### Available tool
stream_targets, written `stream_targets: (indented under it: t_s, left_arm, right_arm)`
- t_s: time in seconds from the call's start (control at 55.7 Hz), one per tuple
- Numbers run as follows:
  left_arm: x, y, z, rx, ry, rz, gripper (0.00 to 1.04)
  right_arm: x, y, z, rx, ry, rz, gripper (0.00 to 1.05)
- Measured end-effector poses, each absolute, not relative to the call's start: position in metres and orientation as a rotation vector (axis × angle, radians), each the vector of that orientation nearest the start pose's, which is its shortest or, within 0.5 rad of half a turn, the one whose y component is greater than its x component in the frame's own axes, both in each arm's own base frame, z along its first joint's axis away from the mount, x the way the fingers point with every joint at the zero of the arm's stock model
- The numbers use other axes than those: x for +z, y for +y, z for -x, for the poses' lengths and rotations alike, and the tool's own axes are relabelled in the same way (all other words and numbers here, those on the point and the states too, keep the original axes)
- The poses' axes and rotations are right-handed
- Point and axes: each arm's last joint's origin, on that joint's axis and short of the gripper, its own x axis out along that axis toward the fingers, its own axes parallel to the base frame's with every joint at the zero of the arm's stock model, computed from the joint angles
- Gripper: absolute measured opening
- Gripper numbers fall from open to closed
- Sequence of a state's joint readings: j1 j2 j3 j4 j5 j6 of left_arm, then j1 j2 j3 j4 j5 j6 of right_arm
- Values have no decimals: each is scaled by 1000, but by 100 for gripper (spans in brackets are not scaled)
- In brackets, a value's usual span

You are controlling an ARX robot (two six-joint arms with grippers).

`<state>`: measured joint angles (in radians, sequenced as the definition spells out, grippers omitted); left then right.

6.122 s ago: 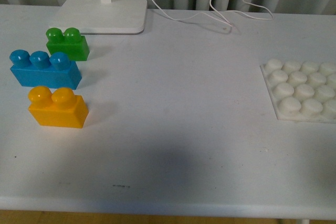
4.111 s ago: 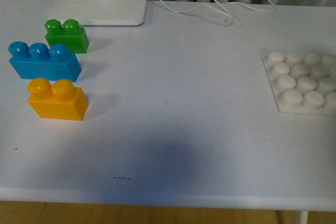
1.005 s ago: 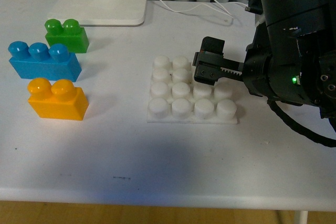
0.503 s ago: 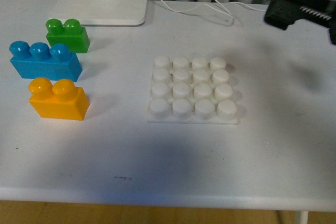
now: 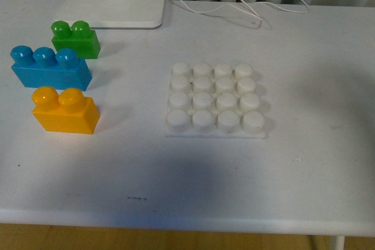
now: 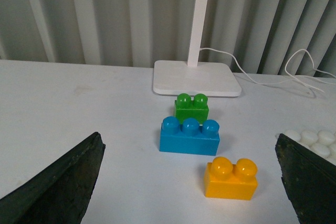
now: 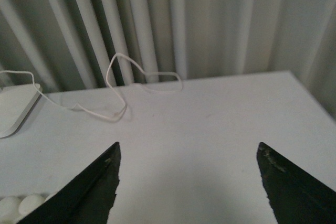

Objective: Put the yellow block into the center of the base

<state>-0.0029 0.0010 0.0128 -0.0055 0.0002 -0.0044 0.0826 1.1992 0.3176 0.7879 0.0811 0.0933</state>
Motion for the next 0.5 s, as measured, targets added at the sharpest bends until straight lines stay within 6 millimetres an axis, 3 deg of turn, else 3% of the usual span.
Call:
stream_targets:
  t_s: [0.18,0.431,0.503]
  left_arm:
    - [167,0,-97,-3,-6,4,98]
    - [167,0,-97,-3,-6,4,98]
    - [167,0,-97,-3,-6,4,98]
  right_arm:
    - [188,1,-184,-3,6,-22,44]
    - [178,0,-162,-1,13,-6,1]
    - [176,0,-157,0,12,-3,1]
